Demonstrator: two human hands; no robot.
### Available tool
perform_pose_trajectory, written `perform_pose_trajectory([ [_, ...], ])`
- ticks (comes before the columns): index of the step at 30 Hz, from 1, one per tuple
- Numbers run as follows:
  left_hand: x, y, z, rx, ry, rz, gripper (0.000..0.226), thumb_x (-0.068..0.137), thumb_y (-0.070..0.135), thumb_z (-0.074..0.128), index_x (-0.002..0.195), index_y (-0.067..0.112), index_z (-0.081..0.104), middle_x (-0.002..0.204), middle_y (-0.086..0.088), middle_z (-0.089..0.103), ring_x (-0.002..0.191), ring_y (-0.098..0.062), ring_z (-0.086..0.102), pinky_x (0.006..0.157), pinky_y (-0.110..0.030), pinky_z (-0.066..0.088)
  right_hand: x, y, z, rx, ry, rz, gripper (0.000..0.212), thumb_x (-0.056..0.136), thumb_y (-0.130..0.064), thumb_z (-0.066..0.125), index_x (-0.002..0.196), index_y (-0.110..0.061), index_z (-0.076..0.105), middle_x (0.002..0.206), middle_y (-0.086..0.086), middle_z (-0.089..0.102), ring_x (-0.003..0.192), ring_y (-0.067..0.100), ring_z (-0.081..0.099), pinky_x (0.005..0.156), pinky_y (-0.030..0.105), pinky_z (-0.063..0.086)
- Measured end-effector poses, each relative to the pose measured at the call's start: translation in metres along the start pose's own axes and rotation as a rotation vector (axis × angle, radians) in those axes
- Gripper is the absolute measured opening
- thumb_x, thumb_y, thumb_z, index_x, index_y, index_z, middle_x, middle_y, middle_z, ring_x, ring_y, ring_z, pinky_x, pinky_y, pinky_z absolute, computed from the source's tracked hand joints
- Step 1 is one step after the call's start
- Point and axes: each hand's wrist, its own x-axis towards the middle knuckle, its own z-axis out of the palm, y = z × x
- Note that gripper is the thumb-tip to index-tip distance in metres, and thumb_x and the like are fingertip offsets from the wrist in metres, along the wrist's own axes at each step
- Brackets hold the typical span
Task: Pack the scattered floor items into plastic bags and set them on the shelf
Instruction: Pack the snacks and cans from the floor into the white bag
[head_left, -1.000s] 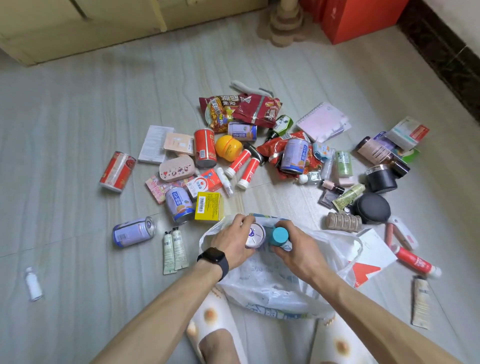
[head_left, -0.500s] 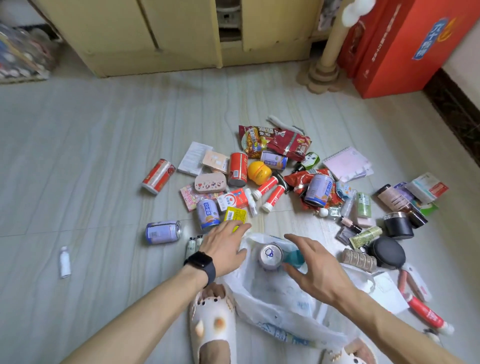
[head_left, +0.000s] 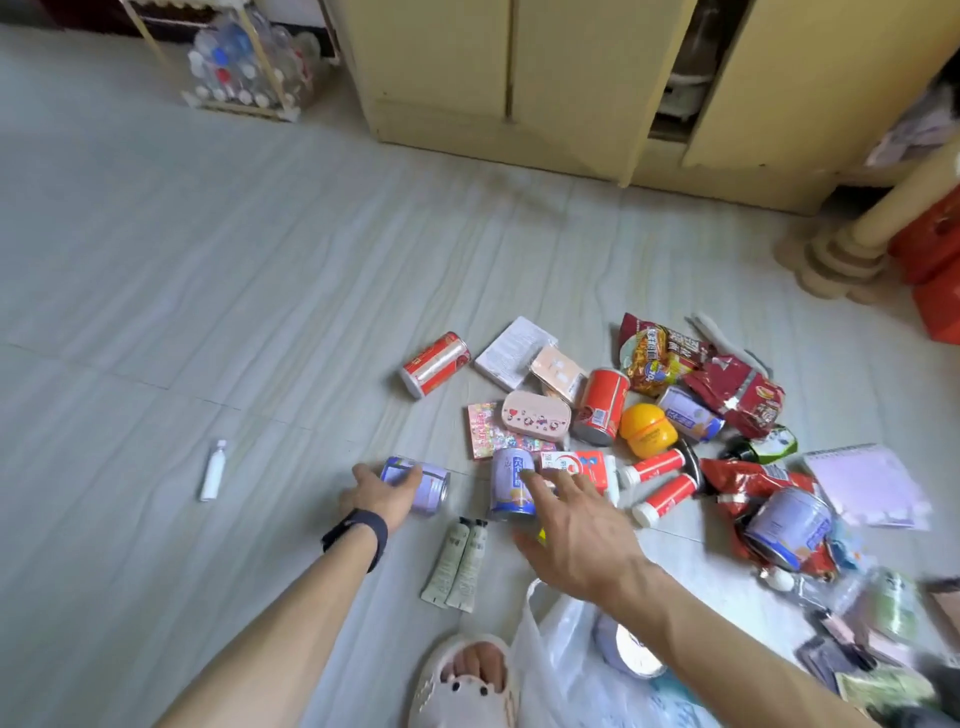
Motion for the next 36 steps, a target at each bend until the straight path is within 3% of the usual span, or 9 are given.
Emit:
perform_pose_trajectory([
  [4,0.021,-0.002,0.007,-0.288,-0.126,-0.187,0.069,0.073,0.072,0.063,0.107,0.013,0.057,0.096,-0.010,0.069,0.074,-0.027,0.071,0.072,-0.038,0.059,0.053,-0.017,0.019,0.054,-0.178,0.244,0.073,0.090,-0.068,0.040,0.144,-0.019,0.033,0.132,0.009,0.056,0.123,0.033,0.047,0.099,0.042,0.036],
  [7,0.029,-0.001,0.016,-0.368,-0.214,-0.201,0.057,0.073,0.069,0.066,0.098,0.018,0.064,0.087,-0.009,0.073,0.071,-0.026,0.074,0.067,-0.038,0.060,0.077,-0.023,0.044,0.094,-0.268,0.421,0.091,0.085,-0.075,0.042,0.148,-0.011,0.023,0.130,0.012,0.059,0.125,0.032,0.048,0.103,0.045,0.030],
  [10,0.032,0.005,0.025,-0.470,-0.221,-0.214,0.053,0.068,0.063,0.076,0.095,0.018,0.065,0.084,-0.013,0.074,0.068,-0.029,0.074,0.062,-0.038,0.059,0.085,-0.025,0.068,0.016,-0.274,0.473,0.093,0.088,-0.061,0.051,0.149,-0.002,0.014,0.119,0.011,0.066,0.117,0.029,0.056,0.102,0.046,0.026],
  [13,0.033,0.011,0.031,-0.553,-0.214,-0.223,0.061,0.054,0.045,0.092,0.098,0.014,0.062,0.085,-0.017,0.073,0.069,-0.033,0.073,0.066,-0.043,0.060,0.091,-0.023,0.069,0.015,-0.262,0.497,0.086,0.087,-0.048,0.054,0.147,0.001,0.017,0.117,0.010,0.065,0.112,0.028,0.060,0.103,0.047,0.024],
  [17,0.032,0.015,0.034,-0.499,-0.227,-0.194,0.076,0.054,0.028,0.089,0.116,0.013,0.047,0.097,-0.013,0.070,0.079,-0.028,0.072,0.060,-0.039,0.060,0.085,-0.011,0.042,0.285,-0.211,0.476,0.068,0.087,-0.059,0.050,0.130,-0.007,0.038,0.115,0.015,0.066,0.108,0.032,0.062,0.098,0.044,0.035],
  [21,0.017,0.020,0.022,-0.272,-0.211,0.010,0.080,0.053,0.039,0.082,0.113,0.014,0.034,0.098,-0.006,0.061,0.082,-0.021,0.066,0.075,-0.042,0.059,0.064,0.013,-0.005,0.592,-0.193,0.455,0.063,0.083,-0.056,0.062,0.125,-0.013,0.044,0.113,0.015,0.064,0.105,0.035,0.061,0.079,0.037,0.043],
  [25,-0.021,0.047,-0.008,0.179,-0.163,0.318,0.061,0.062,0.049,0.080,0.106,0.020,0.050,0.097,-0.001,0.063,0.084,-0.020,0.059,0.069,-0.029,0.045,0.018,0.035,-0.048,0.700,-0.126,0.478,0.086,0.067,-0.052,0.075,0.138,-0.024,0.034,0.114,0.006,0.067,0.102,0.029,0.065,0.088,0.039,0.052],
  [29,-0.091,0.086,-0.022,0.460,-0.141,0.743,0.059,0.061,0.056,0.080,0.104,0.033,0.046,0.099,0.006,0.058,0.087,-0.019,0.055,0.069,-0.028,0.042,-0.063,0.044,-0.076,0.730,-0.036,0.471,0.084,0.064,-0.032,0.083,0.131,-0.037,0.033,0.082,-0.005,0.065,0.071,0.016,0.062,0.063,0.027,0.047],
  [36,-0.203,0.088,0.022,0.805,-0.410,1.155,0.065,0.055,0.066,0.071,0.108,0.039,0.044,0.100,0.008,0.054,0.093,-0.018,0.056,0.074,-0.032,0.048,-0.217,0.032,-0.031,0.898,0.116,0.714,0.076,0.054,-0.045,0.089,0.108,-0.042,0.037,0.084,-0.016,0.068,0.072,-0.001,0.063,0.060,0.014,0.046],
])
